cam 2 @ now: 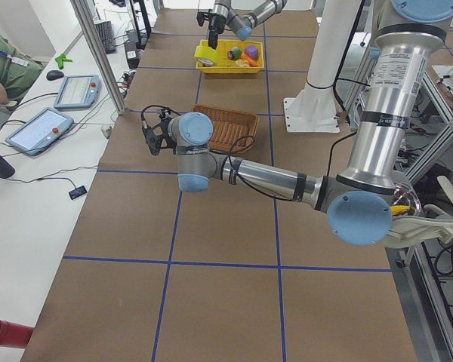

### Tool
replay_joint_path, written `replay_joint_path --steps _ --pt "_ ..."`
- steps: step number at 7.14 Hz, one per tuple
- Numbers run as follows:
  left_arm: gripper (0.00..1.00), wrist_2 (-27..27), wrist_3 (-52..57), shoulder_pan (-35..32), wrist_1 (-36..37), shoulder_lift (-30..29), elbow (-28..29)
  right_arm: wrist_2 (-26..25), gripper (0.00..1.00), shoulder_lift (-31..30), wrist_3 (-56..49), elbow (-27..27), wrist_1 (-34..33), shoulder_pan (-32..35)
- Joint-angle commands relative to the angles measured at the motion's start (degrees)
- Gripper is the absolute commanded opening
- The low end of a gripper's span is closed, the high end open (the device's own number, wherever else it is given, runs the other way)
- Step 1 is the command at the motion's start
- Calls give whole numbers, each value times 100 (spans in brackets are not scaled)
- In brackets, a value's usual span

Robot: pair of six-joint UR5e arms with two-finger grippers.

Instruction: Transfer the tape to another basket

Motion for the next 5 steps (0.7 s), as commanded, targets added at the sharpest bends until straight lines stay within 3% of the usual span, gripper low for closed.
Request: replay_joint_path --steps 1,3,4,5 --pt "98 45 -1060 577 -469 -407 -180 -537 0 134 609 5 862 -445" --pt "98 63 -1588 1114 -487 -1127 -286 -864 0 301 611 14 1120 -789" --pt "98 315 -1634 1438 -487 -1278 -409 -874 0 415 620 22 1129 -851" --pt "98 1023 -1765 1920 -487 -1279 -706 -874 0 459 620 66 1129 -913"
